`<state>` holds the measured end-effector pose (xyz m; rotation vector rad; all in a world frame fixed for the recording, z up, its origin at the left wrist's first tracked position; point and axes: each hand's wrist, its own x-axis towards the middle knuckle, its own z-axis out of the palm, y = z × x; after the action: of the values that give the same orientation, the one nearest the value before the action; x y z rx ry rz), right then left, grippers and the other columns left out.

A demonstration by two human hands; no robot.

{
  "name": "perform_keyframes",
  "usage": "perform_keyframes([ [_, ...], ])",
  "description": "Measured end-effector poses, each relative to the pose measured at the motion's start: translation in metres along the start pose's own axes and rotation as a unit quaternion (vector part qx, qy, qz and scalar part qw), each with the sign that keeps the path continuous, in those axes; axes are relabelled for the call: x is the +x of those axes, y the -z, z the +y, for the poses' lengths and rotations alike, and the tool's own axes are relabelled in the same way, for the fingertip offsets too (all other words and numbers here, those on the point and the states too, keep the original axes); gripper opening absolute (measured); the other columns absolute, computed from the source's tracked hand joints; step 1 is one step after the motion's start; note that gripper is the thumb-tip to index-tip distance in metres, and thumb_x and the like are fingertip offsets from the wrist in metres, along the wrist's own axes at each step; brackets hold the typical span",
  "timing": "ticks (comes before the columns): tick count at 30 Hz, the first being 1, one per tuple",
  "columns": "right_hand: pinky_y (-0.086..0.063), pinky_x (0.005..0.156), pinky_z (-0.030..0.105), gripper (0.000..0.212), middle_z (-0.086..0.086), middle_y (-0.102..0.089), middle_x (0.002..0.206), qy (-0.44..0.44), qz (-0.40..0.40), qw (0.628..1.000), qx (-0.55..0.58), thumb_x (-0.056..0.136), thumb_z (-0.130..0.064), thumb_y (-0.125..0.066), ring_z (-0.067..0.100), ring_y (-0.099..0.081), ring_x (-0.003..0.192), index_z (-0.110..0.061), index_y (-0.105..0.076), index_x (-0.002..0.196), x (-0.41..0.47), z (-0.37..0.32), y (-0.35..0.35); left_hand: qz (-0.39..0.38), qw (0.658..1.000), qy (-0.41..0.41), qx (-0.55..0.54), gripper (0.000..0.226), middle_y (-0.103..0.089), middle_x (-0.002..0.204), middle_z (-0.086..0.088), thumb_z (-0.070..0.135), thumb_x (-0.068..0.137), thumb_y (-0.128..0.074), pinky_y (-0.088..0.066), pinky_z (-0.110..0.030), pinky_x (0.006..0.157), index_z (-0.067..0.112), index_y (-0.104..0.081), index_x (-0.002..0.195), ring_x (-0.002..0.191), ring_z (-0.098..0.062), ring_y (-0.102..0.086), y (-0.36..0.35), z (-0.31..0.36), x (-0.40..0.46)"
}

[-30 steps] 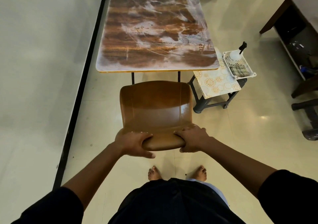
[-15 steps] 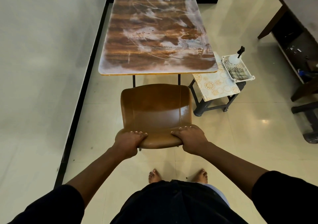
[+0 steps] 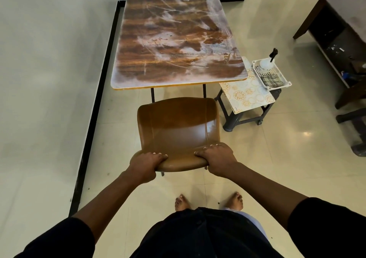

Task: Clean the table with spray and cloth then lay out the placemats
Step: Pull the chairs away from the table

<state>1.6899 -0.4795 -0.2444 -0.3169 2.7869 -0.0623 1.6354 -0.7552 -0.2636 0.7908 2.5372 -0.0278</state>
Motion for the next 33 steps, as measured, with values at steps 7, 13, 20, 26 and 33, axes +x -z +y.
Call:
perform_keyframes([
  [7,-0.048,0.102,0.040,0.059,-0.007,-0.064,0.138,0.004,-0.007,1.000,0.008,0.093,-0.022,-0.068,0.019,-0.061,0.125,-0.041,-0.052,0.146,-0.005,-0.005,-0.002,-0.003,1.000,0.002,-0.012,0.080,-0.056,0.158,0.008,0.000,0.093,-0.061,-0.048,-0.038,0.112,0.037,-0.042,0.162,0.138,-0.021,-0.056,0.000,0.001,-0.008],
  [13,-0.047,0.099,0.039,0.054,-0.007,-0.068,0.127,-0.012,-0.002,1.000,0.009,0.091,-0.017,-0.063,0.021,-0.063,0.117,-0.041,-0.056,0.139,-0.007,-0.016,-0.007,0.013,1.000,0.020,-0.016,0.079,-0.056,0.158,0.010,0.003,0.092,-0.061,-0.048,-0.036,0.111,0.040,-0.045,0.160,0.137,-0.021,-0.057,0.005,0.000,-0.018],
  [20,-0.042,0.106,0.042,0.054,-0.005,-0.069,0.125,-0.025,0.007,1.000,0.017,0.090,-0.013,-0.061,0.023,-0.061,0.119,-0.037,-0.059,0.138,-0.015,-0.022,-0.017,0.028,0.999,0.028,-0.026,0.076,-0.062,0.152,0.008,0.003,0.090,-0.062,-0.046,-0.035,0.112,0.038,-0.052,0.156,0.138,-0.021,-0.058,-0.001,0.004,-0.026],
  [26,-0.043,0.105,0.042,0.052,-0.005,-0.071,0.122,-0.038,0.008,0.999,0.022,0.089,-0.013,-0.061,0.024,-0.062,0.118,-0.037,-0.062,0.135,-0.015,-0.026,-0.019,0.025,0.999,0.031,-0.023,0.079,-0.062,0.153,0.007,-0.001,0.087,-0.062,-0.048,-0.037,0.111,0.038,-0.054,0.155,0.139,-0.024,-0.058,0.002,0.007,-0.028],
  [33,-0.045,0.101,0.041,0.048,-0.005,-0.072,0.114,-0.043,0.007,0.999,0.028,0.086,-0.013,-0.061,0.024,-0.065,0.110,-0.036,-0.065,0.129,-0.016,-0.028,-0.023,0.013,0.999,0.043,-0.010,0.081,-0.063,0.152,0.008,-0.001,0.085,-0.064,-0.050,-0.037,0.110,0.039,-0.054,0.155,0.138,-0.023,-0.058,0.003,0.011,-0.030],
])
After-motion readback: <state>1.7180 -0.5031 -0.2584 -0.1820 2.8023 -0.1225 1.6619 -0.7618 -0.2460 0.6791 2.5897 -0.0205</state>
